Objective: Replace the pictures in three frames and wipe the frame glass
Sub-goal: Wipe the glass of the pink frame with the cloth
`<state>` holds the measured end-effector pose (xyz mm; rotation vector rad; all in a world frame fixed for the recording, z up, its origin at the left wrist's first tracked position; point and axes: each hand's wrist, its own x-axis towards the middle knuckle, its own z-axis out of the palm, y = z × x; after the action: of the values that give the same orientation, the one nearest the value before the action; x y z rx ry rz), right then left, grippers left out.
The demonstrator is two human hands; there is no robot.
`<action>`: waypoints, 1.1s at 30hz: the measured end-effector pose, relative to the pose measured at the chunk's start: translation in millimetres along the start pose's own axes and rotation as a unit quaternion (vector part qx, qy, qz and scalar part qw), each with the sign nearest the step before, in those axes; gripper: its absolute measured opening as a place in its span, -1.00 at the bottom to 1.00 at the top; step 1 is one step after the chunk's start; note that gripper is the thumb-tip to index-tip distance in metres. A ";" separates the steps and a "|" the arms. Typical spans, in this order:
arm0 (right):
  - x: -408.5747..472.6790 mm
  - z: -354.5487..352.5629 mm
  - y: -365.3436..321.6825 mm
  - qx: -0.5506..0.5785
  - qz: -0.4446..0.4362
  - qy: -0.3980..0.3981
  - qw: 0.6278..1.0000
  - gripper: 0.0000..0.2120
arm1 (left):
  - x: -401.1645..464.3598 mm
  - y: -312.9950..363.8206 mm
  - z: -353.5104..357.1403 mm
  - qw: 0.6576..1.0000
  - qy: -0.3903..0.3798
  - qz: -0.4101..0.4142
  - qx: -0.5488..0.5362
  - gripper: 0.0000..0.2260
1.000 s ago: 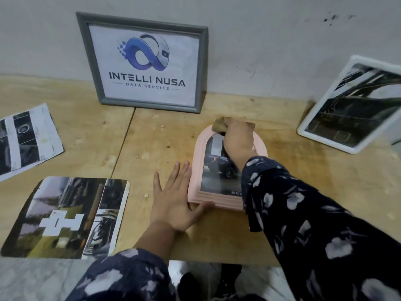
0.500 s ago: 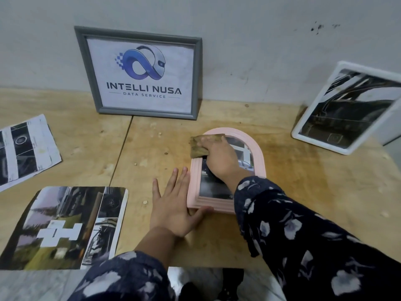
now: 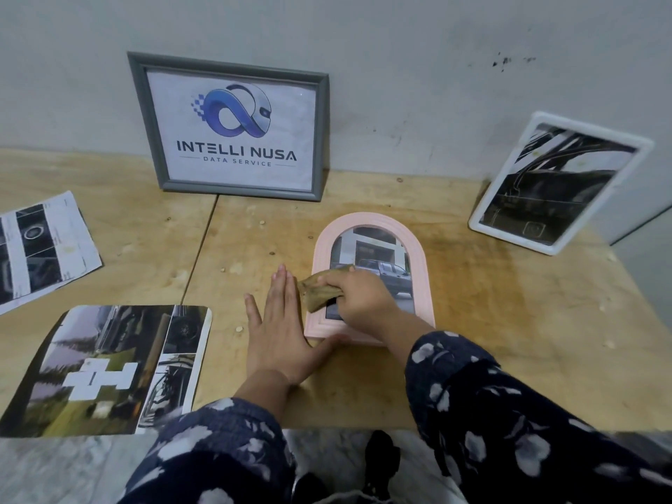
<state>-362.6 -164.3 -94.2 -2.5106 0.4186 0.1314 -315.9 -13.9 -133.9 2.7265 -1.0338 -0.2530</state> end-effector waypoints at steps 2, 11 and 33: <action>-1.7 -11.4 -2.2 0.088 0.023 0.009 0.996 -0.65 | -0.9 -0.1 -1.9 1.000 -0.004 0.004 0.004 0.06; 61.4 -67.7 38.8 0.034 0.119 0.242 0.962 -0.50 | 4.2 -0.3 -0.6 0.998 -0.031 0.034 0.035 -0.07; 84.5 -33.5 42.8 -0.245 -0.001 0.109 0.963 -0.51 | 4.3 -0.3 0.1 0.999 -0.004 0.042 0.001 -0.07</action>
<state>-296.6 -239.3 -105.1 -3.0286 0.5240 -0.0538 -312.6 -16.6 -134.5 2.6783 -1.1498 -0.2497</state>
